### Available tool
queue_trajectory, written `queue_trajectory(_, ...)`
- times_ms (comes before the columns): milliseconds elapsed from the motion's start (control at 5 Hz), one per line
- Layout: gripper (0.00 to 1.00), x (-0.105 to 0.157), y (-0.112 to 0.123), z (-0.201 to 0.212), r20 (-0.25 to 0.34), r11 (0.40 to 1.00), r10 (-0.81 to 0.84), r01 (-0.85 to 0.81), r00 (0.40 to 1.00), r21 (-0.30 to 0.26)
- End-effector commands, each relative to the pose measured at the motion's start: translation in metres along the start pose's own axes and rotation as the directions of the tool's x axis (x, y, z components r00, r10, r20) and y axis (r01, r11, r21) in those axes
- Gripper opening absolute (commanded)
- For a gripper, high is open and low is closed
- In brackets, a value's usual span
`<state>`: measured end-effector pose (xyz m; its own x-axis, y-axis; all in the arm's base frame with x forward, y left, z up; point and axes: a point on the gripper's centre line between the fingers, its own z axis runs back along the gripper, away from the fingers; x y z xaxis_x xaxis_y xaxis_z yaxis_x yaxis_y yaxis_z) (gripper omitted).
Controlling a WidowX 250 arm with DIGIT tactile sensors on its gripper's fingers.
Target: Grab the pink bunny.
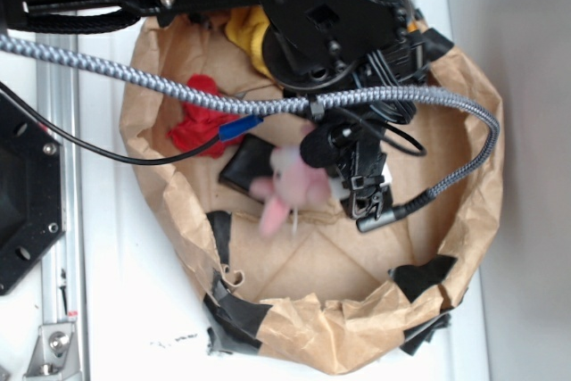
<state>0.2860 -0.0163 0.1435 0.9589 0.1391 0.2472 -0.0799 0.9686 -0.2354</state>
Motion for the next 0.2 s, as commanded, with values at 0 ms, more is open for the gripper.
queue_trajectory(0,0.0,-0.0038,-0.0088,0.008,0.03,0.991,-0.108,0.106,0.994,0.08)
